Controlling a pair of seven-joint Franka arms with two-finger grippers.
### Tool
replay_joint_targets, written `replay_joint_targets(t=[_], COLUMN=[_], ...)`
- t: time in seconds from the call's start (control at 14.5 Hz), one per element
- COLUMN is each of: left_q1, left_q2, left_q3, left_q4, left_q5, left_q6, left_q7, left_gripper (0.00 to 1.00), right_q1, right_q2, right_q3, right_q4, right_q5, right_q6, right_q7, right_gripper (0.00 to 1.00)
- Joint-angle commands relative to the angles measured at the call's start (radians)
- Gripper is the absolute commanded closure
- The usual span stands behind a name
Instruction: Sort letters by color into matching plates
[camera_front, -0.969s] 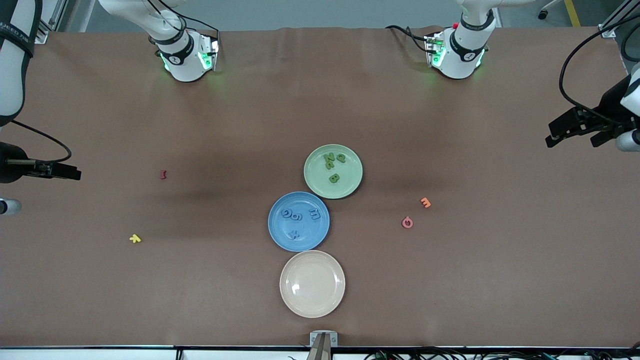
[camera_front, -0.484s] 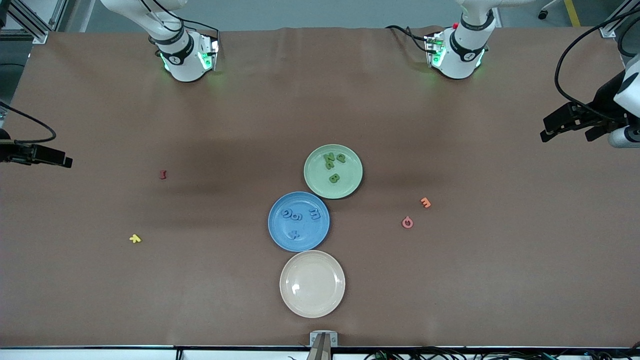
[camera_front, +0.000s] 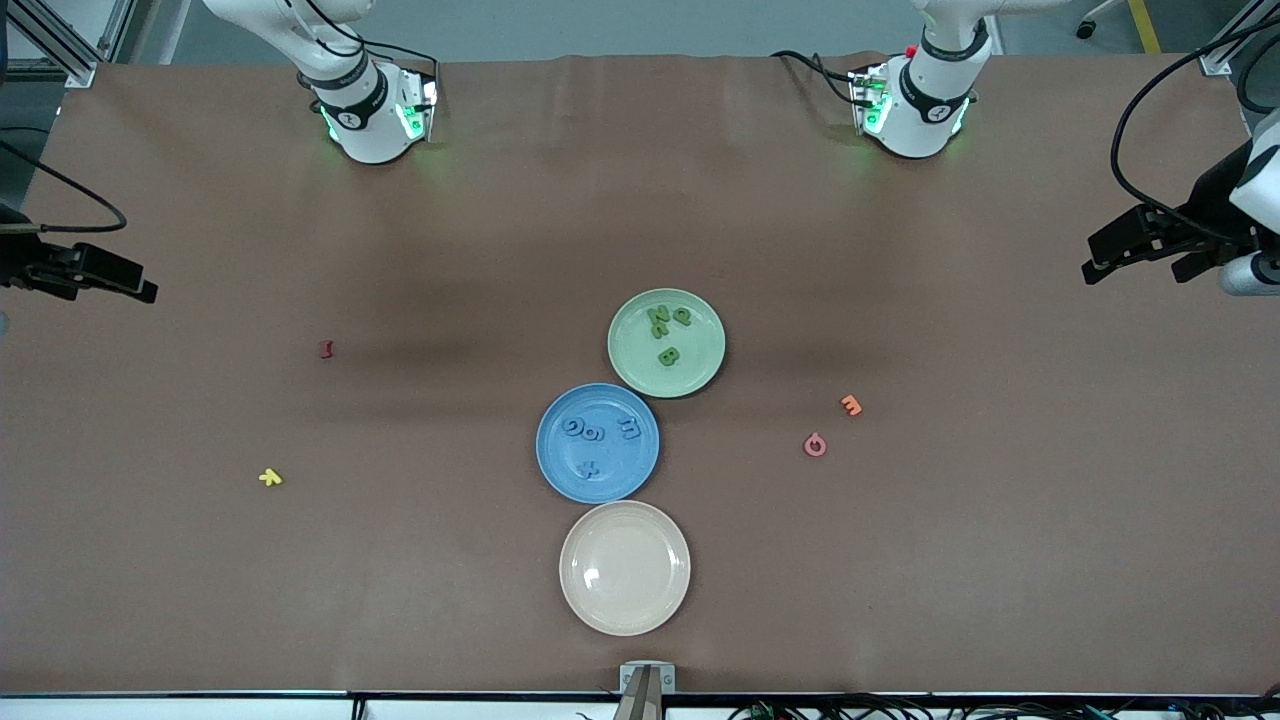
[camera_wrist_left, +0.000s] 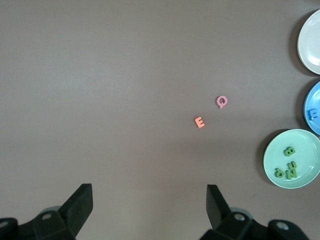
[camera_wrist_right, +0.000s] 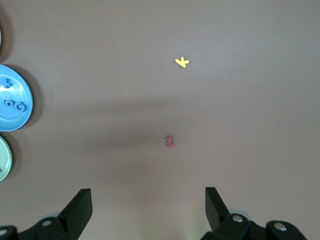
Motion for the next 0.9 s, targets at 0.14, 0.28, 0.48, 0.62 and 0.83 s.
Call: replay_joint_targets(t=[0.14, 0.28, 0.48, 0.62, 0.83], left_q1=[0.005, 0.005, 0.006, 0.005, 0.006], left_q2=[0.002, 0.002, 0.002, 0.002, 0.004], left_q3=[-0.005, -0.005, -0.005, -0.005, -0.005], left_q4=[0.021, 0.021, 0.021, 0.021, 0.033], left_q5=[0.011, 0.012, 0.009, 0.009, 0.008], left_q6=[-0.018, -0.018, -0.018, -0.018, -0.018], left_q7=[0.003, 0.002, 0.005, 0.0, 0.0], left_gripper=[0.0, 0.0, 0.0, 0.0, 0.0], right_q1=[-0.028, -0.033, -0.042, -0.039, -0.033], right_q2=[-0.092, -0.137, -0.181, -0.175, -0.175], right_q3=[0.047, 0.042, 0.048, 0.048, 0.048], right_q4=[-0.046, -0.058, -0.058, -0.083, -0.095], right_q5=[-0.037, -0.037, -0.037, -0.037, -0.034], right_q6=[-0.009, -0.013, -0.055, -0.04, -0.029], right_q7=[0.019, 0.019, 0.014, 0.014, 0.014], right_gripper=[0.0, 0.0, 0.0, 0.0, 0.0])
